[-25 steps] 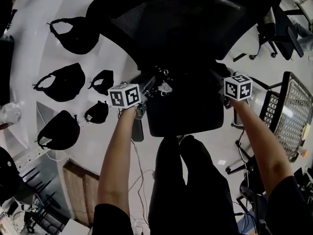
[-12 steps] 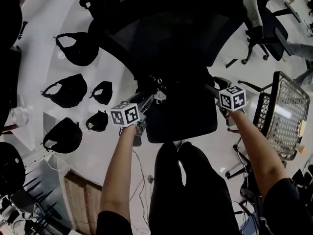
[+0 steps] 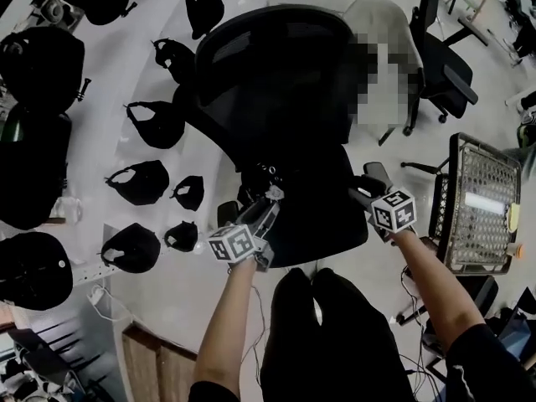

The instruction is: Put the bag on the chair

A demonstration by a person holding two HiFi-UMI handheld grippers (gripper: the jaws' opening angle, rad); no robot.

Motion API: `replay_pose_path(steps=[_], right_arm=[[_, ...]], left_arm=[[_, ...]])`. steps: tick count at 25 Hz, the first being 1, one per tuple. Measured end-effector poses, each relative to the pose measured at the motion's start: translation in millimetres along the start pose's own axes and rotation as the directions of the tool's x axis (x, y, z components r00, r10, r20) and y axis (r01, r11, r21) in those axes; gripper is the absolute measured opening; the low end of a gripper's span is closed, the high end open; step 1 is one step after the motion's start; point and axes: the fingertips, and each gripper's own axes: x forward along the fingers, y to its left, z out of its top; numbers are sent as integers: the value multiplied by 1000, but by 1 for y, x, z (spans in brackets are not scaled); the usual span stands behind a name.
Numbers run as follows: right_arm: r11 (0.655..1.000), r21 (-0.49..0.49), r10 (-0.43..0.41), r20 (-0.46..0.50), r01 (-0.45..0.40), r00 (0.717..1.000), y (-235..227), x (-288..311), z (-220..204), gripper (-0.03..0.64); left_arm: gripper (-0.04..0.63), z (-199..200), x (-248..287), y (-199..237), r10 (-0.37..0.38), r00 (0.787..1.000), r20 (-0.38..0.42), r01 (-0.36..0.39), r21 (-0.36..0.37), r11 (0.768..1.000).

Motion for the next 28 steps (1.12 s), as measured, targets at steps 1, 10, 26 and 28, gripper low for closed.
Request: replay_pose_path(steps=[1,10,26,28], right_arm=[[1000,10,1,15,-1,1000,8,-9,2,229],[997,76,8,133,-18,991,82,-85,15,229],[992,120,1,304,-40,953,183,-182,41,199],[992,115,4,339,-46,941,191,-191,56,185]], left_arm=[[192,-2,-7,-9,-6,1000,-2,6,17,1000],[192,-24,-72,-82,-67,997,-47,76,207,975],[192,-32,-186,-161,-71,988,137,28,293,956],[192,-22,-191,-174,-85,982,171,29,306,952]])
